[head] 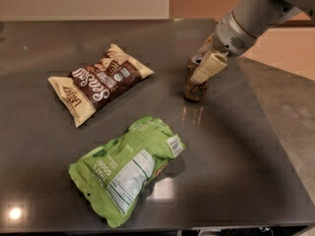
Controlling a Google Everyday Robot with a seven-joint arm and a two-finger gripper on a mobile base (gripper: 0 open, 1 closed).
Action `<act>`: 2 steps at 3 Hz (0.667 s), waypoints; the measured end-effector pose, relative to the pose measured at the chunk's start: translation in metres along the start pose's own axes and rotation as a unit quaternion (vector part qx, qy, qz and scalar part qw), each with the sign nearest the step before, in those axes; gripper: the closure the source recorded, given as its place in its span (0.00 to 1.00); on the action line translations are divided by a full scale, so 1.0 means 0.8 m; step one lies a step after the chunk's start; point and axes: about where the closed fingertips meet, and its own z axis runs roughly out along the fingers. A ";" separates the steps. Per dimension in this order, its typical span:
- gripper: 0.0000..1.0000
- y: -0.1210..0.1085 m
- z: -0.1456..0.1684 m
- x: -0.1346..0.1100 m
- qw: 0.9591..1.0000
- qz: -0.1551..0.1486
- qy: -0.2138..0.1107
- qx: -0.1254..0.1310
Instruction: Pick orange can
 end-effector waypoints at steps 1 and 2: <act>0.88 0.011 -0.025 -0.014 1.000 -0.010 -0.009 -0.011; 1.00 0.024 -0.056 -0.030 0.999 -0.024 -0.014 -0.020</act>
Offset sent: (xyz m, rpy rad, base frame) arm -0.0465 -0.0037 0.0844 0.0209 0.0113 0.1105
